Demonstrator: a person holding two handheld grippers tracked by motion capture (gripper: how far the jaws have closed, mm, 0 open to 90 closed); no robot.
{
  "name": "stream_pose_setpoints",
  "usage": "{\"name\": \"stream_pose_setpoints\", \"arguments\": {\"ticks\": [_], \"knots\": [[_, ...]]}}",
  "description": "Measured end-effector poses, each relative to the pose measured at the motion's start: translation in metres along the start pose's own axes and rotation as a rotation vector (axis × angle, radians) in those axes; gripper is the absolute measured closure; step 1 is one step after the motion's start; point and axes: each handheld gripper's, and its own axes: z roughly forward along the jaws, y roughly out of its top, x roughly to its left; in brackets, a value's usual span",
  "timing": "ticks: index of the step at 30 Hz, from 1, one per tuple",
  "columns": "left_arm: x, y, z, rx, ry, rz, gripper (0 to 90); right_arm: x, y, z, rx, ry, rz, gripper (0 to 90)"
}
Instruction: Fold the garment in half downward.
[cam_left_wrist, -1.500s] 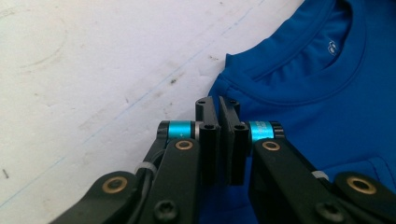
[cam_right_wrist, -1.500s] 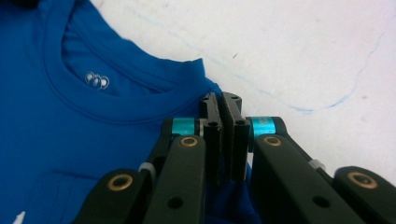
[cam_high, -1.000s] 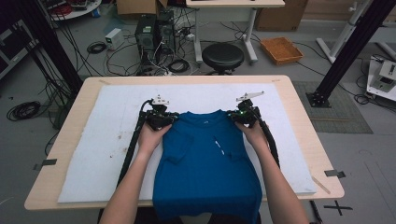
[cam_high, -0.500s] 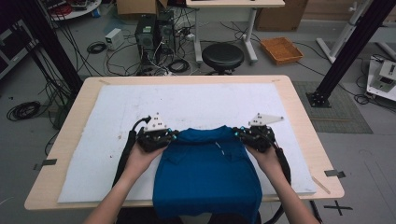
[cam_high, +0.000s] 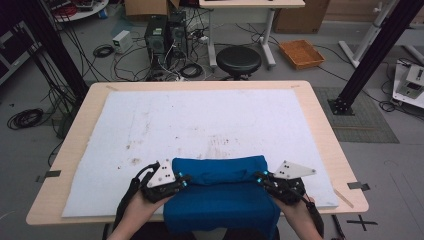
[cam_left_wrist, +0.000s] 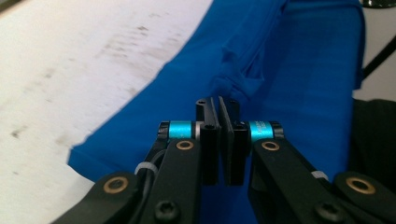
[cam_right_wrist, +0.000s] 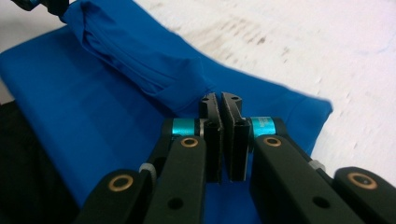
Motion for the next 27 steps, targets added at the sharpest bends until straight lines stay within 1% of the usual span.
{"name": "stream_pose_setpoints", "arguments": {"ticks": [2,3,6,7,9,11,13,14,15,16,17,18,19,20,21,22,23,24,25,26,27], "knots": [[-0.007,-0.004,0.000,0.018,-0.006,0.016,86.7,0.003,-0.006,-0.002,0.010,0.000,-0.009,87.8],[-0.010,-0.006,0.000,0.026,-0.011,0.022,86.6,0.006,-0.009,-0.003,0.020,0.006,-0.006,87.7],[-0.018,-0.012,0.002,0.057,-0.031,0.039,85.3,0.012,-0.016,-0.005,0.045,0.003,-0.027,87.3],[-0.020,-0.014,0.002,0.069,-0.040,0.040,83.9,0.015,-0.019,-0.005,0.053,0.020,-0.020,86.4],[-0.023,-0.020,0.001,0.071,-0.066,0.037,78.1,0.018,-0.023,-0.008,0.062,0.028,-0.034,84.7],[-0.024,-0.023,-0.001,0.071,-0.086,0.033,73.9,0.019,-0.025,-0.013,0.059,0.034,-0.023,82.6],[-0.023,-0.023,-0.004,0.055,-0.078,0.022,73.1,0.017,-0.025,-0.018,0.042,0.033,-0.007,81.1],[-0.021,-0.021,-0.005,0.039,-0.069,0.005,71.8,0.015,-0.023,-0.020,0.030,0.027,-0.003,79.7],[-0.019,-0.019,-0.006,0.029,-0.048,-0.013,69.9,0.013,-0.021,-0.021,0.022,0.016,0.004,75.9],[-0.015,-0.016,-0.006,0.032,-0.019,-0.028,69.0,0.010,-0.018,-0.021,0.013,-0.001,0.008,74.0],[-0.011,-0.013,-0.006,0.029,0.005,-0.055,68.4,0.007,-0.015,-0.020,0.006,-0.013,0.011,71.8],[-0.005,-0.010,-0.006,0.020,0.034,-0.079,67.0,0.003,-0.011,-0.019,-0.002,-0.025,0.027,67.3],[0.002,-0.008,-0.005,0.006,0.065,-0.112,64.2,-0.003,-0.007,-0.017,-0.016,-0.051,0.048,60.9],[0.008,-0.006,-0.004,-0.003,0.085,-0.141,63.1,-0.010,-0.004,-0.015,-0.033,-0.075,0.082,58.6],[0.018,-0.004,-0.002,-0.022,0.110,-0.200,61.8,-0.016,-0.001,-0.013,-0.044,-0.082,0.108,58.5],[0.027,-0.002,0.001,-0.031,0.116,-0.252,58.6,-0.027,0.003,-0.008,-0.060,-0.098,0.140,56.7],[0.036,-0.001,0.003,-0.029,0.119,-0.292,56.9,-0.035,0.007,-0.003,-0.067,-0.121,0.164,55.0],[0.041,0.000,0.006,-0.034,0.130,-0.316,56.8,-0.043,0.009,0.002,-0.069,-0.126,0.194,54.7],[0.048,0.000,0.010,-0.022,0.148,-0.336,56.9,-0.049,0.010,0.006,-0.065,-0.125,0.222,53.9],[0.053,0.000,0.014,-0.003,0.164,-0.344,56.8,-0.056,0.011,0.013,-0.056,-0.129,0.250,53.8],[0.057,-0.002,0.017,0.019,0.175,-0.352,56.7,-0.060,0.011,0.019,-0.039,-0.121,0.270,53.7]]}}
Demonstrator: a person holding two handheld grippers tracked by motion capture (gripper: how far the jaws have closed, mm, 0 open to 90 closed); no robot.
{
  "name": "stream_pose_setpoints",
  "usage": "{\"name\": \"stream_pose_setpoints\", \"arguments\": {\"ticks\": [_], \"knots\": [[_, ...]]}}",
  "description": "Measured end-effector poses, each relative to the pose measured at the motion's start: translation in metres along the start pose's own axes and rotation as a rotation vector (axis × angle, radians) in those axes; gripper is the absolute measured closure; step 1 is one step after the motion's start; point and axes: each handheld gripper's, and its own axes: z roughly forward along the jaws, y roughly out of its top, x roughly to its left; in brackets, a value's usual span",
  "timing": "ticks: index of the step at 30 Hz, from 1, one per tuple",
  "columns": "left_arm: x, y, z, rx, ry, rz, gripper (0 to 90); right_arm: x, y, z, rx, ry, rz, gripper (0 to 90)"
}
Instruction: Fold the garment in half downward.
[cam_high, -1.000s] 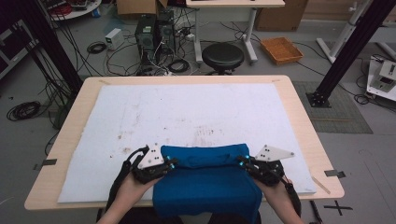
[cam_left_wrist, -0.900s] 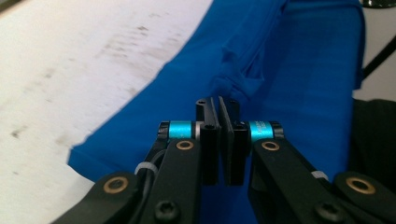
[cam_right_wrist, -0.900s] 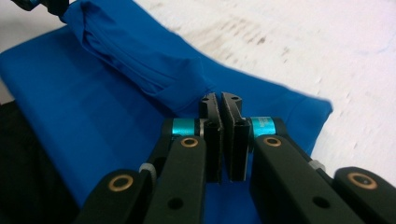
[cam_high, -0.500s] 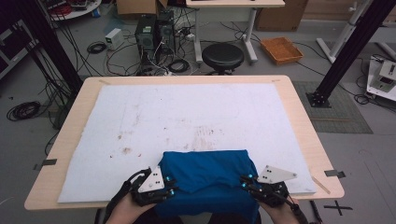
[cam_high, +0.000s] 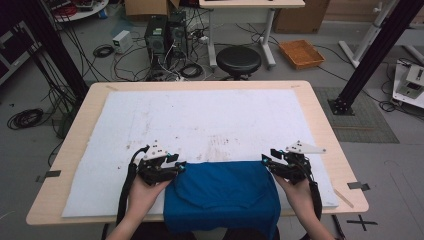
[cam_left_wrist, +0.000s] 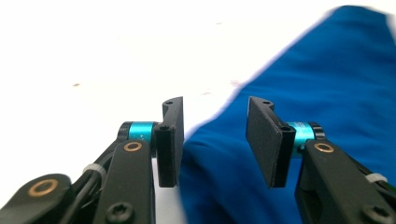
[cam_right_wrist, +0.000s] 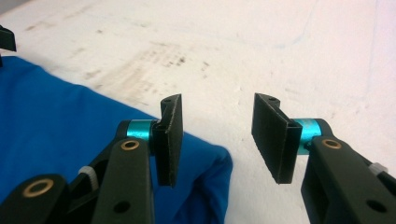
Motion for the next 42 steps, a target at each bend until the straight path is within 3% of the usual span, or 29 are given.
{"name": "stream_pose_setpoints", "arguments": {"ticks": [4,8,11,13,14,15,17,23,26,30,34,38,42], "knots": [[0.009,-0.009,0.007,0.057,-0.009,-0.072,55.8,-0.008,-0.005,0.018,0.095,0.025,0.052,52.6],[0.012,-0.021,0.009,0.091,-0.028,-0.129,55.6,-0.014,-0.014,0.026,0.172,0.050,0.072,58.4],[0.014,-0.025,0.007,0.064,-0.045,-0.157,55.1,-0.017,-0.018,0.027,0.177,0.076,0.074,68.1],[0.013,-0.026,0.006,0.062,-0.034,-0.149,57.6,-0.017,-0.018,0.026,0.183,0.101,0.064,76.6],[0.013,-0.026,0.006,0.066,-0.038,-0.136,62.8,-0.016,-0.019,0.025,0.181,0.101,0.048,80.5],[0.013,-0.027,0.006,0.068,-0.070,-0.140,73.1,-0.015,-0.019,0.025,0.174,0.103,0.029,83.5],[0.012,-0.026,0.006,0.067,-0.070,-0.118,81.8,-0.013,-0.018,0.023,0.165,0.097,0.001,85.1],[0.016,-0.017,0.007,0.065,-0.064,-0.067,83.5,-0.015,-0.011,0.019,0.114,0.090,-0.012,85.5],[0.021,-0.006,0.011,0.048,-0.034,-0.037,83.7,-0.019,-0.002,0.023,0.091,0.079,0.002,85.5],[0.038,0.015,0.023,0.034,0.004,-0.004,83.7,-0.029,0.016,0.035,0.063,0.057,0.035,85.5],[0.055,0.038,0.037,0.037,0.056,0.042,83.6,-0.039,0.039,0.052,0.054,0.007,0.035,85.5],[0.069,0.052,0.053,0.039,0.080,0.046,83.5,-0.048,0.054,0.071,0.070,-0.033,0.036,85.5],[0.078,0.059,0.065,0.061,0.087,0.044,83.5,-0.056,0.057,0.085,0.083,-0.067,0.044,85.4]]}}
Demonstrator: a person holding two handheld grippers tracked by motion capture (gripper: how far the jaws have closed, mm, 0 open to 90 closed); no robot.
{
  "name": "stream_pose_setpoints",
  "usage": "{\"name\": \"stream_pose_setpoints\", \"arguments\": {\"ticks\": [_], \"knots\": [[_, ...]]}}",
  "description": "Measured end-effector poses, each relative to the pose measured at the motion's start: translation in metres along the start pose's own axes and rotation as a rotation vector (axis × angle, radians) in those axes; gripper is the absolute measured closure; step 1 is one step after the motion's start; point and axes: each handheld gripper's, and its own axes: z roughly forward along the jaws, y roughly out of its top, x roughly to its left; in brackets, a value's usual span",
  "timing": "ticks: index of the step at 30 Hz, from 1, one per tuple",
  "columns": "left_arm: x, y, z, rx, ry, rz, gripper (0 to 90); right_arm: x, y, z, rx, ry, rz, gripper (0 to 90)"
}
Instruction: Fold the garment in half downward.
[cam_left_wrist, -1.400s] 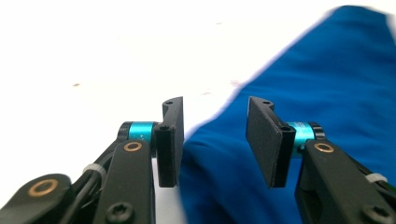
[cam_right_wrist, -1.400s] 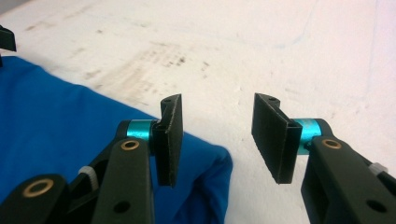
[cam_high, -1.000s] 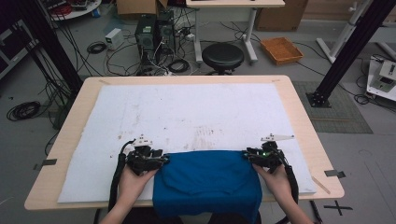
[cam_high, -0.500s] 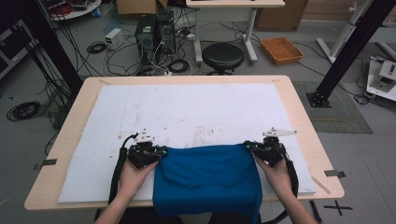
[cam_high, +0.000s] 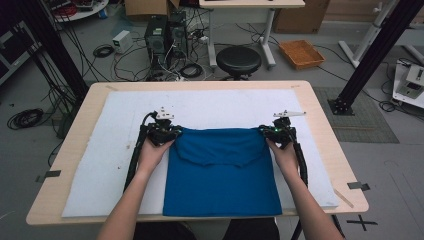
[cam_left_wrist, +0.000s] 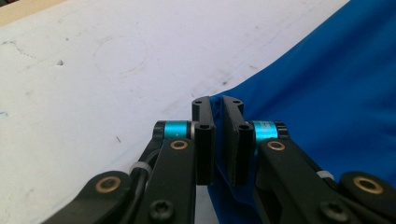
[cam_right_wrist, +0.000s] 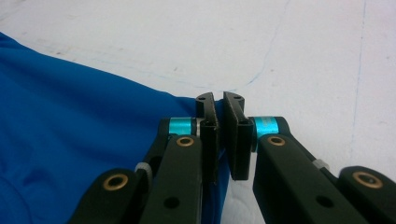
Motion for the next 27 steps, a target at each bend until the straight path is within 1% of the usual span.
{"name": "stream_pose_setpoints", "arguments": {"ticks": [1,3,4,5,6,7,8,9,10,11,14,15,16,18,19,20,22,23,24,25,27], "knots": [[0.001,0.001,0.002,0.004,0.003,0.001,83.3,-0.001,0.001,0.002,0.001,-0.008,-0.002,85.4],[0.002,0.001,0.003,-0.003,0.009,-0.026,81.3,-0.002,0.000,0.004,0.003,-0.013,-0.005,84.9],[0.002,0.001,0.002,-0.004,0.023,-0.041,76.3,-0.002,0.000,0.005,0.006,-0.016,-0.007,83.4],[0.002,0.001,0.001,-0.001,0.034,-0.053,68.2,-0.001,0.000,0.005,0.010,-0.023,-0.008,81.1],[0.002,0.000,-0.002,0.000,0.045,-0.055,62.6,-0.001,0.000,0.003,0.009,-0.029,-0.013,76.2],[0.001,-0.001,-0.007,-0.007,0.057,-0.053,59.5,-0.001,0.000,0.001,0.001,-0.037,-0.014,74.4],[0.000,-0.002,-0.011,-0.029,0.062,-0.057,58.4,-0.001,0.000,-0.002,-0.012,-0.036,-0.014,72.9],[-0.001,-0.005,-0.017,-0.045,0.057,-0.064,58.4,-0.001,-0.001,-0.006,-0.027,-0.034,-0.017,70.4],[-0.002,-0.007,-0.022,-0.056,0.043,-0.082,58.4,-0.001,-0.002,-0.011,-0.037,-0.033,-0.011,67.4],[-0.004,-0.011,-0.026,-0.061,0.023,-0.102,58.4,-0.001,-0.003,-0.016,-0.050,-0.029,-0.004,67.3],[-0.013,-0.023,-0.036,-0.048,-0.026,-0.150,58.8,0.002,-0.012,-0.031,-0.084,-0.020,-0.016,67.3],[-0.016,-0.027,-0.038,-0.039,-0.043,-0.159,59.1,0.004,-0.017,-0.036,-0.085,-0.014,-0.014,67.3],[-0.019,-0.031,-0.039,-0.021,-0.053,-0.177,59.6,0.006,-0.021,-0.039,-0.082,-0.009,-0.020,67.4],[-0.024,-0.038,-0.039,0.006,-0.085,-0.203,60.2,0.010,-0.031,-0.046,-0.074,-0.003,-0.025,67.4],[-0.027,-0.040,-0.038,0.015,-0.086,-0.213,61.2,0.012,-0.036,-0.048,-0.070,0.000,-0.032,67.5],[-0.029,-0.042,-0.037,0.032,-0.086,-0.203,61.8,0.014,-0.040,-0.050,-0.065,0.004,-0.035,67.7],[-0.032,-0.043,-0.034,0.054,-0.069,-0.193,61.9,0.017,-0.047,-0.052,-0.050,0.011,-0.034,68.4],[-0.032,-0.044,-0.032,0.057,-0.067,-0.201,62.2,0.018,-0.050,-0.052,-0.043,0.011,-0.034,68.8],[-0.032,-0.044,-0.031,0.051,-0.081,-0.213,62.8,0.018,-0.052,-0.052,-0.034,0.017,-0.027,68.8],[-0.032,-0.044,-0.030,0.051,-0.081,-0.218,64.9,0.018,-0.054,-0.051,-0.025,0.019,-0.019,69.2],[-0.033,-0.044,-0.028,0.049,-0.072,-0.206,67.8,0.018,-0.056,-0.050,-0.014,0.026,-0.012,69.7]]}}
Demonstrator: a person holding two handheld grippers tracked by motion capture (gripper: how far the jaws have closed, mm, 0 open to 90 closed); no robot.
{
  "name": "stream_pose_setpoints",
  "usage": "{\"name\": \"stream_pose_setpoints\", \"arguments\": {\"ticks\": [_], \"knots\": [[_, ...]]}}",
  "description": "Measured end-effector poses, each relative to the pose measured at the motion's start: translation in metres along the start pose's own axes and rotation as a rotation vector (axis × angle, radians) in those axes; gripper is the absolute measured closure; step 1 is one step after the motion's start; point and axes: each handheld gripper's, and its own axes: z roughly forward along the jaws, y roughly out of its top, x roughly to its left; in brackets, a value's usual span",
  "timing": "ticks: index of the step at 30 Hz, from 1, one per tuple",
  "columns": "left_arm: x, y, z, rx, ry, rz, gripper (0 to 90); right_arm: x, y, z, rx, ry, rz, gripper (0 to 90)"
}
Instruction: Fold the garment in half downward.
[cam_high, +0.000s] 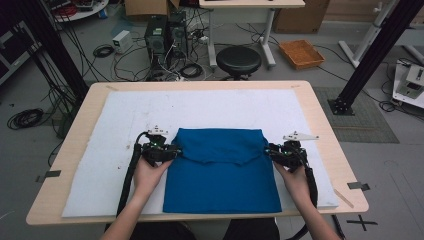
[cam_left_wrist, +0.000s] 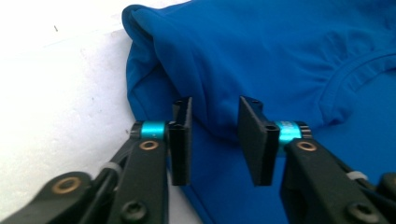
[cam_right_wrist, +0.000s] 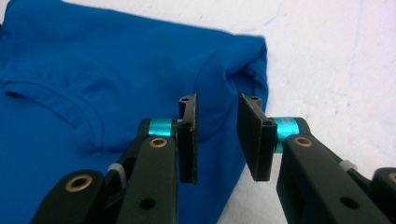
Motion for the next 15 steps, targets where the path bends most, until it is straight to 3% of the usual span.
{"name": "stream_pose_setpoints", "arguments": {"ticks": [7,11,13,15], "knots": [[-0.002,0.000,0.004,0.006,0.003,0.005,73.2,0.007,0.000,0.014,0.054,0.009,-0.029,70.0],[-0.001,-0.001,0.007,0.016,-0.002,0.003,79.1,0.009,0.000,0.023,0.105,0.013,-0.046,82.8],[-0.002,0.000,0.005,0.009,-0.003,0.011,83.5,0.010,0.000,0.022,0.097,0.017,-0.059,89.6],[-0.003,0.001,0.003,-0.002,-0.008,0.012,85.7,0.010,0.001,0.020,0.082,0.016,-0.070,89.9]]}}
